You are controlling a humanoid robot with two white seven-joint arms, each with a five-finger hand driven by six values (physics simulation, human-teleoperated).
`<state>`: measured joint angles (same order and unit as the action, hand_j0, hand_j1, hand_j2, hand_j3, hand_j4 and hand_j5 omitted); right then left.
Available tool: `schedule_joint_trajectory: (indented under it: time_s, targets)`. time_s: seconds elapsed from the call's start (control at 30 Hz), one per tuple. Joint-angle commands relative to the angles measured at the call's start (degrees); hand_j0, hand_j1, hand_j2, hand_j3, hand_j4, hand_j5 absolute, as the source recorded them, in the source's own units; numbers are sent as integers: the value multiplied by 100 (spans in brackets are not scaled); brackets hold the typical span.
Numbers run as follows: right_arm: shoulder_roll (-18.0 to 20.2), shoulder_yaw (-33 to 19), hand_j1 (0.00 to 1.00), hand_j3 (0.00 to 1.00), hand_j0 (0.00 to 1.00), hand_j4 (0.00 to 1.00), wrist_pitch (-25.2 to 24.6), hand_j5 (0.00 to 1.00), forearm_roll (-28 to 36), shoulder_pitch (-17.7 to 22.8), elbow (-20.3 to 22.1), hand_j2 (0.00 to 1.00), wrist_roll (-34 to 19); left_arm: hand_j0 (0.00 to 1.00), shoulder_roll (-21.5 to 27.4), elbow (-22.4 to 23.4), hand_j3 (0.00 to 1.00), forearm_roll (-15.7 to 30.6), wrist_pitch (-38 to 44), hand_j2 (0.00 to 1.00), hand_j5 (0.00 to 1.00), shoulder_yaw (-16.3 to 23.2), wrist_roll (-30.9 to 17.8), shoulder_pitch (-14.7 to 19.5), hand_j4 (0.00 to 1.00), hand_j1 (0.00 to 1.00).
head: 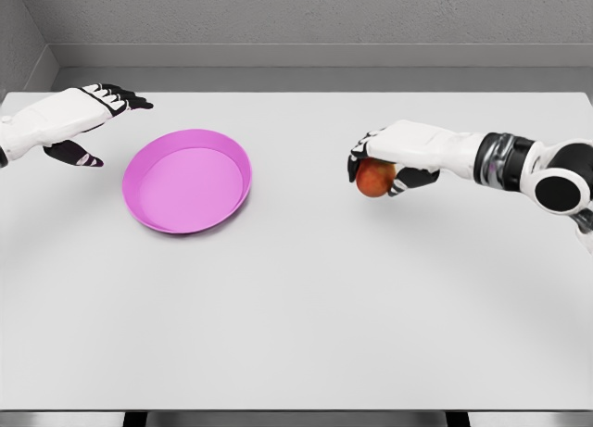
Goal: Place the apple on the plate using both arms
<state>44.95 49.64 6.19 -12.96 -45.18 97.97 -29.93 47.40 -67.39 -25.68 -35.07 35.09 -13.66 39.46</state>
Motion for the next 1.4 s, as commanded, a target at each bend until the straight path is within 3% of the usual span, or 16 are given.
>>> schedule_joint_trajectory:
  time_s: [0.0, 0.57, 0.73, 0.77, 0.8, 0.93, 1.0, 1.03, 1.17, 1.23, 1.33, 1.37]
  targets:
    - [-153, 63, 50, 50, 50, 50, -4, 50, 13, -17, 2, 50, 5, 100, 6, -2, 100, 37, 7, 100, 100, -11, 3, 0, 100, 100]
    - [-707, 397, 51, 51, 51, 51, -259, 51, -49, -53, -130, 51, 23, 100, 15, -28, 100, 46, 7, 100, 100, -2, 3, -9, 100, 100]
    - [-716, 476, 52, 52, 52, 52, -268, 52, -49, -62, -138, 52, 23, 100, 15, -28, 100, 46, 7, 100, 100, -11, 3, -9, 100, 100]
    - [-716, 476, 88, 88, 88, 88, -294, 88, -49, -62, -138, 88, 23, 100, 24, -37, 100, 37, 7, 100, 100, -2, 3, -9, 100, 100]
    - [-716, 468, 100, 100, 100, 100, -294, 100, -49, -62, -165, 100, 23, 100, 15, -37, 100, 37, 7, 100, 100, -2, 3, -9, 100, 100]
    - [-690, 432, 100, 100, 100, 100, -285, 100, -49, -62, -156, 100, 23, 100, 24, -46, 100, 28, 7, 100, 100, -11, 3, -9, 100, 100]
    - [-602, 397, 100, 100, 100, 100, -268, 100, -49, -184, -112, 100, 14, 100, 15, -55, 100, 37, 7, 100, 100, -11, 3, -9, 100, 100]
    - [-365, 354, 100, 100, 100, 100, -259, 100, -40, -272, -103, 100, 23, 100, 15, -46, 100, 28, 7, 100, 100, -11, 3, -9, 100, 100]
    - [865, -736, 100, 100, 100, 100, -198, 100, -5, -176, 187, 100, 23, 100, -2, -72, 100, 46, 7, 100, 100, -28, 3, 0, 100, 100]
    - [1156, -1035, 100, 100, 100, 100, -198, 100, -5, -123, 187, 100, 23, 100, -2, -133, 100, 54, 7, 100, 100, 7, 12, -18, 100, 100]
    - [1332, -1562, 100, 100, 100, 100, -162, 100, -5, 307, 178, 100, 23, 100, -11, -265, 100, -51, 7, 100, 100, 51, 3, -9, 100, 100]
    - [1341, -1607, 100, 100, 100, 100, -49, 100, -5, 378, 169, 100, 23, 100, -29, -519, 100, -174, 7, 100, 100, 86, -6, -18, 100, 100]
